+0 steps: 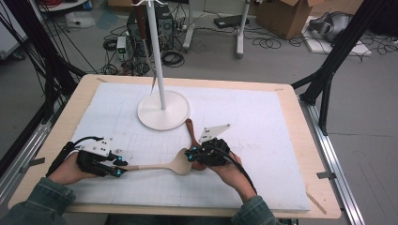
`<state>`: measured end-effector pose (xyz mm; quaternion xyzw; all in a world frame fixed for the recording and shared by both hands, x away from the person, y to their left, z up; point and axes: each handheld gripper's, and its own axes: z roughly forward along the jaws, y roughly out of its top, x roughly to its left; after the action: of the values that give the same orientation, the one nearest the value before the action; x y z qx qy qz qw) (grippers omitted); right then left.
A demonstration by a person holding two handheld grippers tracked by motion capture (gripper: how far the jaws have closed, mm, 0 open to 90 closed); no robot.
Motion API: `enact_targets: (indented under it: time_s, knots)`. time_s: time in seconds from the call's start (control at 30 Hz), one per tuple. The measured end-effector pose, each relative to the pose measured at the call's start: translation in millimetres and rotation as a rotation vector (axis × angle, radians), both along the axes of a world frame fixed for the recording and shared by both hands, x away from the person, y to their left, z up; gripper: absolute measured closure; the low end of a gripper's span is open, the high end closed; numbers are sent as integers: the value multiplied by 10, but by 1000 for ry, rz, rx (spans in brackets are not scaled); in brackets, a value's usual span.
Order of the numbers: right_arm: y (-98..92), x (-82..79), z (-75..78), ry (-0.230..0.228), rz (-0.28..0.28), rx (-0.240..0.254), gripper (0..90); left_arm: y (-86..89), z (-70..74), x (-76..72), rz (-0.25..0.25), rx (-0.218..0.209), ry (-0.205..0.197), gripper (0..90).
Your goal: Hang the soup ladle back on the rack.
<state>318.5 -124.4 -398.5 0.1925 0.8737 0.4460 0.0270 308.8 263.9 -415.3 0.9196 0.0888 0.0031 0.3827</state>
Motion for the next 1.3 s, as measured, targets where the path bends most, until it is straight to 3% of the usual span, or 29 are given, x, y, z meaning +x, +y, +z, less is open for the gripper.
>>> enact_targets:
  time_s: [0.33,1.3]
  knots:
    - [23,13,-32,9,10,-35,897,-20,13,13,9,7,2,703]
    - [-62,-4,-69,31,7,-12,900,170,34,-26,84,4,-3,606]
